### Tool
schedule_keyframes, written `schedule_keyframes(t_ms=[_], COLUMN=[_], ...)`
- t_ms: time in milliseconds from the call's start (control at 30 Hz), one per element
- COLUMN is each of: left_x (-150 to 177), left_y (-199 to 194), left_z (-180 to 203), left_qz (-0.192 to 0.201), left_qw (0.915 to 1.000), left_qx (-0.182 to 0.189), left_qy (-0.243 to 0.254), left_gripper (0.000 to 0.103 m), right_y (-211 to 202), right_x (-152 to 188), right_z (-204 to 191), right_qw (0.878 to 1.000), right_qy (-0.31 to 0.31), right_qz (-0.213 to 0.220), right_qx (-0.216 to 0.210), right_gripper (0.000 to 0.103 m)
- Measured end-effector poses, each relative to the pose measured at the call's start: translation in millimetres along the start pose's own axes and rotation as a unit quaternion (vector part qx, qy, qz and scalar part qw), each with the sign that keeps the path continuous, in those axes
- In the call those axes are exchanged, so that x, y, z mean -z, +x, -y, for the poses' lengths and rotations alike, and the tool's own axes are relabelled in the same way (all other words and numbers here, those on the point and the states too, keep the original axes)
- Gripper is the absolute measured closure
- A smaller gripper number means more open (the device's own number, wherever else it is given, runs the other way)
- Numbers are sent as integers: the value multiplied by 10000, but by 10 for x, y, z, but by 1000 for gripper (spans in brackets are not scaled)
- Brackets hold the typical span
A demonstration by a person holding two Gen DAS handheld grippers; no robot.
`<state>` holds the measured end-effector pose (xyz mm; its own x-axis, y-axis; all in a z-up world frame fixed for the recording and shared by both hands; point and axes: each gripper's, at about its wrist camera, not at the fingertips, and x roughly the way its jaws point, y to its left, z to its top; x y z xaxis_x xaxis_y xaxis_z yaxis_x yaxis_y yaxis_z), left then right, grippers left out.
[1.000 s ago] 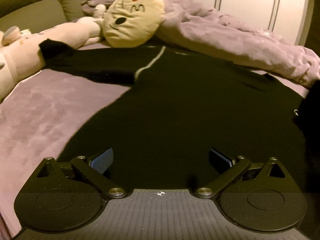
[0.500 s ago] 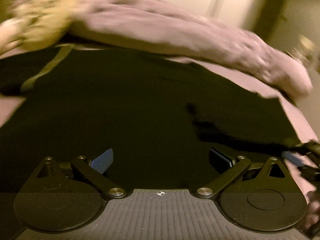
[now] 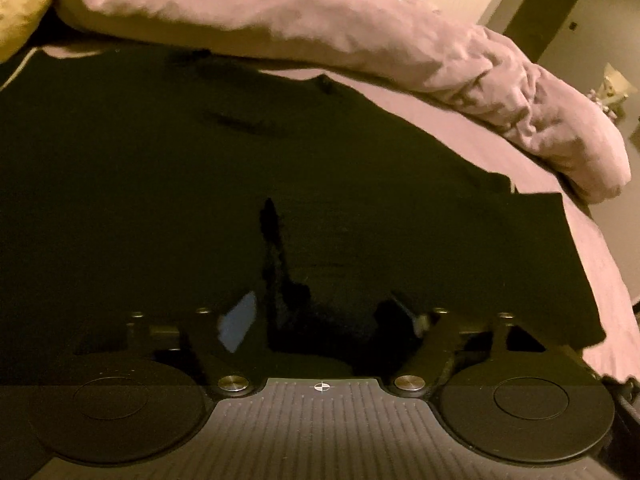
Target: Fold small clothes
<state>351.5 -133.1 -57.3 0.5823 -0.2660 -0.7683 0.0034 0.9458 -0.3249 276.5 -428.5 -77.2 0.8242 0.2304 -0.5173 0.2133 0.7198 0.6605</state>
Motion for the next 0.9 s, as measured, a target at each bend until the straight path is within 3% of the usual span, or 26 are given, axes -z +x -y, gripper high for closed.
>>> schedule_keyframes(t_ms=[67,167,267,367,567,667,700,733,767,800,900], left_x=[-45,-119,-146,-191,-450,-515,-514,-503,-483,-459,-357], left_y=[48,80,-6,-191,-672,-798,-807,-798,-769,-732,-522], left_z=[-2,-26,-75,-55,-184,-449,-550,-641,-739,-821,-981], left_qz=[14,19,25,279,1264,1599,1706,1747,1694,1580,1024], left_qw=[9998,9992,9985,9987,9889,9807,9767,9748,9758,9788,9894], left_qx=[13,150,425,422,-274,-841,-1062,-1182,-1207,-1145,-925], left_qy=[-188,-374,-346,-34,738,749,748,724,676,628,456], left_gripper=[45,76,83,83,83,78,71,62,45,36,33], right_y=[-3,-1,-13,-34,-47,-5,9,22,40,59,138], right_x=[11,41,56,50,58,69,69,67,63,57,1], right_z=[5,-26,-56,-70,-100,-127,-132,-137,-137,-141,-187], right_qw=[10000,10000,9998,9996,9993,9993,9992,9990,9987,9983,9981], right_qy=[27,-66,-107,-124,-135,-143,-110,-52,23,82,72], right_qz=[32,66,155,254,303,236,209,185,164,158,216], right_qx=[-8,16,-19,-28,-165,-263,-328,-397,-479,-554,-570], right_gripper=[58,58,58,58,58,58,58,58,58,58,58])
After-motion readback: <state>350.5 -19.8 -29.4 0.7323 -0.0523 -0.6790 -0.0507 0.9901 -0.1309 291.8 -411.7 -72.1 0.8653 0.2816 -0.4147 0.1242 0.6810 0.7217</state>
